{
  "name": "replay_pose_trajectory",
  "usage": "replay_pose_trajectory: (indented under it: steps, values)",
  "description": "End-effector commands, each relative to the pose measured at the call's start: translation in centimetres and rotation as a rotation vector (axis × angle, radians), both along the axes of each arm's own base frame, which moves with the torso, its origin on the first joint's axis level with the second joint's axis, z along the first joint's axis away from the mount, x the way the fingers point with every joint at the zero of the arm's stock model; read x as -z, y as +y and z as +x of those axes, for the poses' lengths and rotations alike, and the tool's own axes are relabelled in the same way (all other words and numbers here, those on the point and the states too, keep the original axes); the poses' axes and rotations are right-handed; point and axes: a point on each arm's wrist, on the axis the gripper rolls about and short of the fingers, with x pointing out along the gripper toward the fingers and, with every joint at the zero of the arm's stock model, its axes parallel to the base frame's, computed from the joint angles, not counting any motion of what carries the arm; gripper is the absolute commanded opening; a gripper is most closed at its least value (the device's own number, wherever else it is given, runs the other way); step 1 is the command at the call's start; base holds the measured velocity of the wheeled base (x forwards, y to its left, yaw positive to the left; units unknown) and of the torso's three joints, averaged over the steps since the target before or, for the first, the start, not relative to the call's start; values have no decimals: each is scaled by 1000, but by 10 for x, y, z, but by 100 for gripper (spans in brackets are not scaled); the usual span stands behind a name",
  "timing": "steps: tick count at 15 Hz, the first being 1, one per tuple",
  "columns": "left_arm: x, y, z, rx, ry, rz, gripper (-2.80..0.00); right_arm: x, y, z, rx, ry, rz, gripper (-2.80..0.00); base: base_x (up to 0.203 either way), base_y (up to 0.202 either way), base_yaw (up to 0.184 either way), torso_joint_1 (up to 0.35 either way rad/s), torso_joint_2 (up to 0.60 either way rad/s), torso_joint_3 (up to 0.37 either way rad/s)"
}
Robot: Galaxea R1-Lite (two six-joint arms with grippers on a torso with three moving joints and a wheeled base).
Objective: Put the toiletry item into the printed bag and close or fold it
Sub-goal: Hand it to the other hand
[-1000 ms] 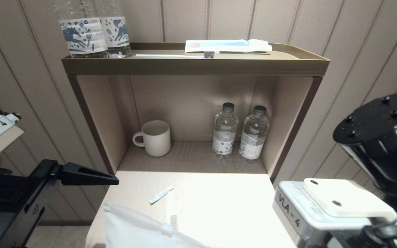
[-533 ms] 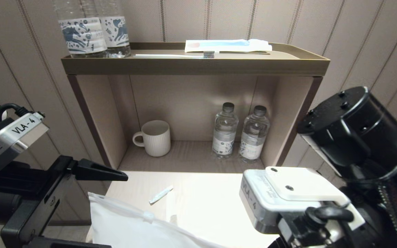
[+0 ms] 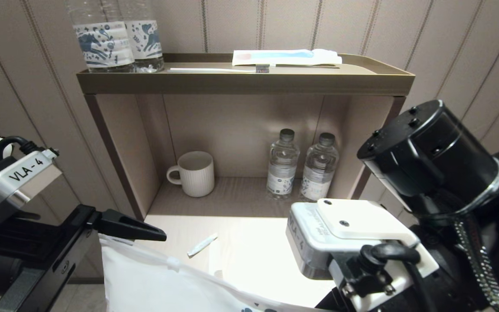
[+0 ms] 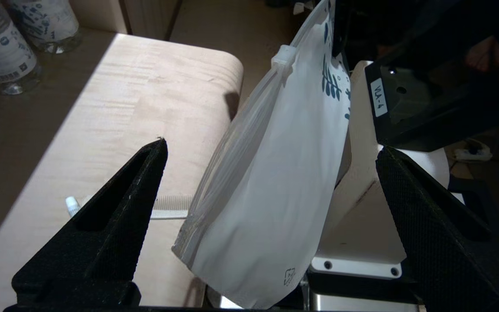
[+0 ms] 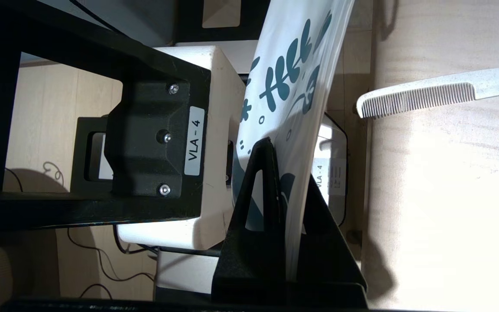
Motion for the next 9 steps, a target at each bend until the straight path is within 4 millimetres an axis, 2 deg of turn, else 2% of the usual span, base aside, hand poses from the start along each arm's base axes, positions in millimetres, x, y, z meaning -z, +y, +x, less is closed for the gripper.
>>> replay_pose_trajectory:
  steps: [1,5,9]
  values:
    - [-1,0,-2,9,-7,-6,0,0,1,1,-4,3,-2,-280,0,0,0,0,0,0]
    - [-1,-1,0,11,-3,-4,0,0,4,0,-14,-1,0,-280,0,0,0,0,0,0]
    - [1,-2,4,9,9,1,0,-4,7,-9,-52,-11,14,-280,0,0,0,0,0,0]
